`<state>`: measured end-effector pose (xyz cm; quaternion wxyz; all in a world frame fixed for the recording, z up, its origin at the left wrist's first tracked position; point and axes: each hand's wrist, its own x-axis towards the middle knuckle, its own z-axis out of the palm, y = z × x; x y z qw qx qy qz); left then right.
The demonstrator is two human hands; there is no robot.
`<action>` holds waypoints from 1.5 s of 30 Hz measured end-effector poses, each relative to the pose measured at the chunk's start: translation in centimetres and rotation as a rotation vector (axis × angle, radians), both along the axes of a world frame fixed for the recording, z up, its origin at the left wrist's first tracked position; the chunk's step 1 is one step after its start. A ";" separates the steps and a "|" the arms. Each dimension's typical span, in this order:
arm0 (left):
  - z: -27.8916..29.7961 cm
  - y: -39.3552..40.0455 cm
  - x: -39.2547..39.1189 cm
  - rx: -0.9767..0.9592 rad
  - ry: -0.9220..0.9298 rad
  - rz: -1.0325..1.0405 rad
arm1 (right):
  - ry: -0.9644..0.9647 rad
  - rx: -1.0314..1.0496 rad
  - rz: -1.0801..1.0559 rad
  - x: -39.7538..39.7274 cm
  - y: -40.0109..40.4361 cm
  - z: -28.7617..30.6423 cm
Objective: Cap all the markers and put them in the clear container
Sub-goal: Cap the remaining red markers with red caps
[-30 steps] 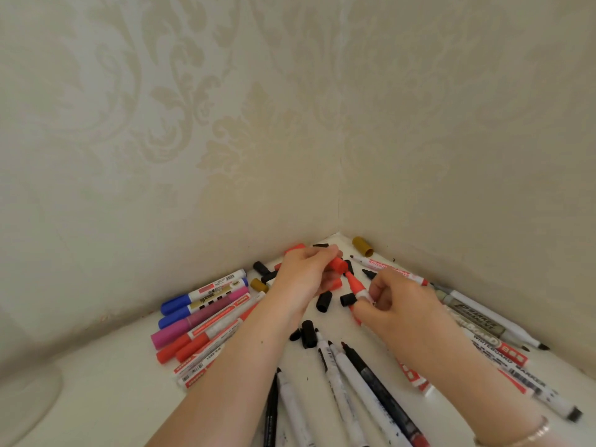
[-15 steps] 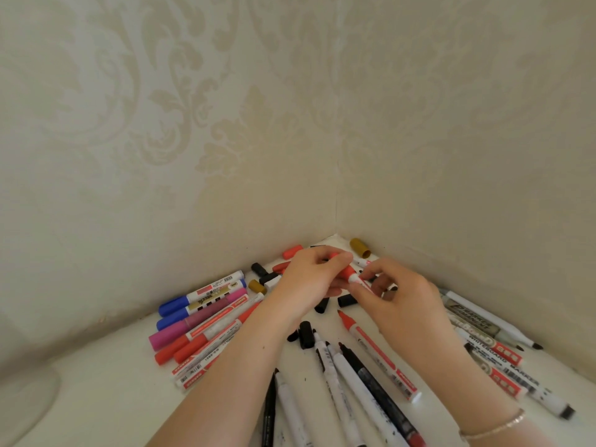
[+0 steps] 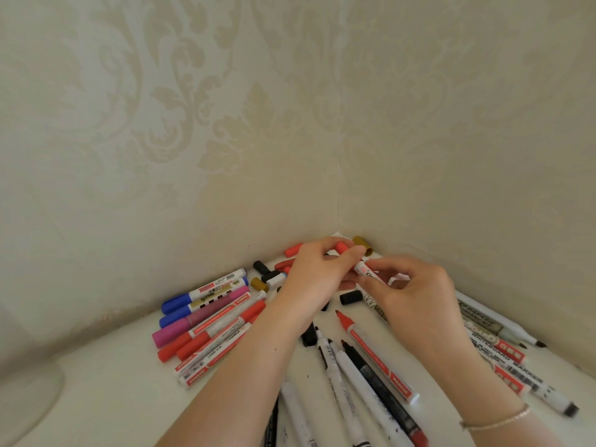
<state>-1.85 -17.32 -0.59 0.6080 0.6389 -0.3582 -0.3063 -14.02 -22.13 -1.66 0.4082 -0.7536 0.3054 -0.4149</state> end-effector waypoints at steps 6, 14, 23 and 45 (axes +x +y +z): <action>0.4 0.1 0.0 0.008 0.041 -0.036 | -0.006 -0.051 -0.021 0.2 -0.1 -0.4; 2.0 1.8 3.4 0.169 -0.227 0.101 | 0.175 -0.121 0.110 0.8 0.4 0.2; 3.6 7.2 8.4 1.027 -0.729 -0.099 | 1.044 -0.108 0.250 -0.9 -1.8 1.8; 2.1 4.7 6.6 1.202 -1.016 -0.158 | 1.305 -0.025 0.413 0.4 -0.9 1.2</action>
